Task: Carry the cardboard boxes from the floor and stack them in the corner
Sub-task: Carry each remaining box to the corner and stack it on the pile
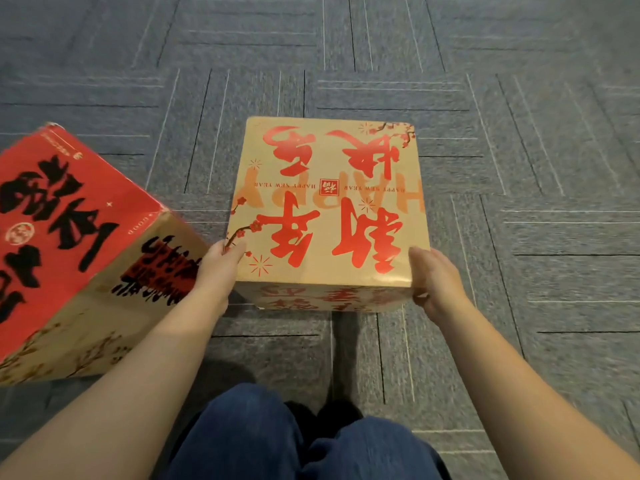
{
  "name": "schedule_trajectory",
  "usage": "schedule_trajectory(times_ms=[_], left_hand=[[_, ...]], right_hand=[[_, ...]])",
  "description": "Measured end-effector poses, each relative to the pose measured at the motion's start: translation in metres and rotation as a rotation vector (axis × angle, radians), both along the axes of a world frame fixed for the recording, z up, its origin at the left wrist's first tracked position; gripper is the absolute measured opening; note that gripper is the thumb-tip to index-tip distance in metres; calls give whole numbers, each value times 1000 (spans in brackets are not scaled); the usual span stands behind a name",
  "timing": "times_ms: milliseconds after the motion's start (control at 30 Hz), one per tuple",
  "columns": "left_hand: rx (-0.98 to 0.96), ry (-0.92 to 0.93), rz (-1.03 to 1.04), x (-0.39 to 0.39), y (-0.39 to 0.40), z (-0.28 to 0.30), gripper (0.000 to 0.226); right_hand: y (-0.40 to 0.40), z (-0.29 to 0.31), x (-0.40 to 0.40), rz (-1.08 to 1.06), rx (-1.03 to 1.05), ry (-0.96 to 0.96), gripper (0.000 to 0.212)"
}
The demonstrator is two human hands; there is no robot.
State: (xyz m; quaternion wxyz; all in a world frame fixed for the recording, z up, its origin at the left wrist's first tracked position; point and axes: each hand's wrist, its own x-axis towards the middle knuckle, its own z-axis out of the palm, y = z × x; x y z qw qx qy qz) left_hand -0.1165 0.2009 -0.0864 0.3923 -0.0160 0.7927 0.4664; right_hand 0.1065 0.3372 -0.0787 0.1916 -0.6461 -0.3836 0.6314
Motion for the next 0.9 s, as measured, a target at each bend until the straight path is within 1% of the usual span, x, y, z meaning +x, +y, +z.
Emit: schedule_trajectory(times_ms=[33, 100, 167, 267, 333, 467, 567, 700, 767, 800, 833, 867, 900], left_hand=[[18, -3, 0, 0, 2, -4, 37], [48, 3, 10, 1, 5, -4, 30], [77, 3, 28, 2, 8, 3, 26], [110, -12, 49, 7, 10, 31, 22], [131, -28, 39, 14, 12, 63, 22], [146, -18, -23, 28, 18, 160, 31], [170, -4, -95, 43, 25, 247, 29], [215, -3, -167, 69, 26, 360, 27], [241, 1, -209, 84, 24, 403, 25], [255, 1, -217, 88, 22, 419, 25], [283, -20, -205, 89, 19, 424, 26], [311, -51, -276, 111, 12, 465, 26], [325, -64, -345, 124, 6, 488, 26]], right_hand=[[0, -3, -2, -3, 8, 8, 9], [1, -4, -4, -20, 42, 27, 14], [0, 4, -5, -45, 63, 35, 14], [1, 32, 0, -69, 75, 45, 14], [0, 65, 7, -72, 94, 50, 14], [-3, 162, 28, -111, 121, 43, 13], [-10, 248, 49, -160, 144, 54, 5], [-26, 356, 84, -247, 191, 54, 8], [-39, 403, 101, -302, 225, 57, 5], [-45, 418, 108, -311, 234, 55, 6], [-46, 421, 112, -309, 237, 53, 9], [-71, 463, 137, -413, 267, 49, 10], [-86, 487, 152, -481, 297, 66, 10]])
